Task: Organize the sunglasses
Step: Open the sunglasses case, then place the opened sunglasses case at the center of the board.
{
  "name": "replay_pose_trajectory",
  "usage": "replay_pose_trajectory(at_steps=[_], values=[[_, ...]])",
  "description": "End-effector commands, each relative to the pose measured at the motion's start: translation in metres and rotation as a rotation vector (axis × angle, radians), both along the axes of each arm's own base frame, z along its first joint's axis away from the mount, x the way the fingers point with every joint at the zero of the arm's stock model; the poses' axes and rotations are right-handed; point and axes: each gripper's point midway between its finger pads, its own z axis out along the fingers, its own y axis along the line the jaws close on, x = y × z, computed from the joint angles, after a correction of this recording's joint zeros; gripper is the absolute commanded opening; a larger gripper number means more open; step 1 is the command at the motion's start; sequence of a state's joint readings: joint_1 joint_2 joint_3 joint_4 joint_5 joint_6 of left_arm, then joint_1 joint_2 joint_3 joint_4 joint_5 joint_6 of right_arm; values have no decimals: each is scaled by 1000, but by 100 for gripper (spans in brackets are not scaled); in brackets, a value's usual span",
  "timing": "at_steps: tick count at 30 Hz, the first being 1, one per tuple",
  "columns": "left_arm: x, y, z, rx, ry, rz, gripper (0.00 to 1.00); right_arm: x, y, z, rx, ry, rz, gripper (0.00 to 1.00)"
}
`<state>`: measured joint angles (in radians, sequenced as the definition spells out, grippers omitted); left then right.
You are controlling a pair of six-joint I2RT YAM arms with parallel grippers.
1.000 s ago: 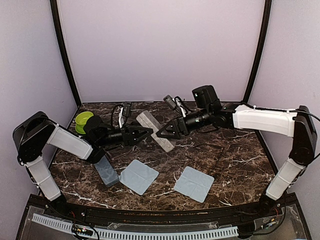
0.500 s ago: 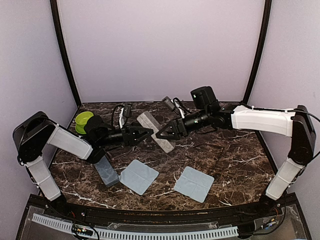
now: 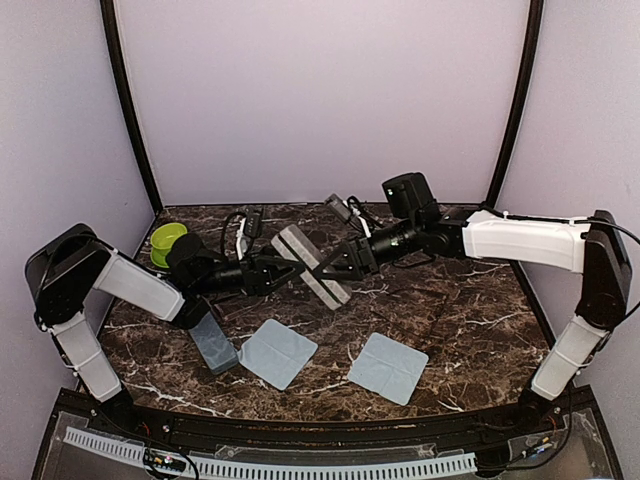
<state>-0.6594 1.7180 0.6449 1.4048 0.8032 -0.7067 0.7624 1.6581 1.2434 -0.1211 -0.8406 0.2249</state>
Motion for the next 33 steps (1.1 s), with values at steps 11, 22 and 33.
replay_pose_trajectory(at_steps=[11, 22, 33], values=[[-48, 11, 21, -1, -269, -128, 0, -18, -21, 39, 150, 77, 133, 25], [-67, 17, 23, 9, -369, -164, 0, -39, -33, 55, 198, 120, 237, 31], [-59, 18, 23, -2, -333, -104, 17, 4, -33, 38, 108, 128, 22, 24]])
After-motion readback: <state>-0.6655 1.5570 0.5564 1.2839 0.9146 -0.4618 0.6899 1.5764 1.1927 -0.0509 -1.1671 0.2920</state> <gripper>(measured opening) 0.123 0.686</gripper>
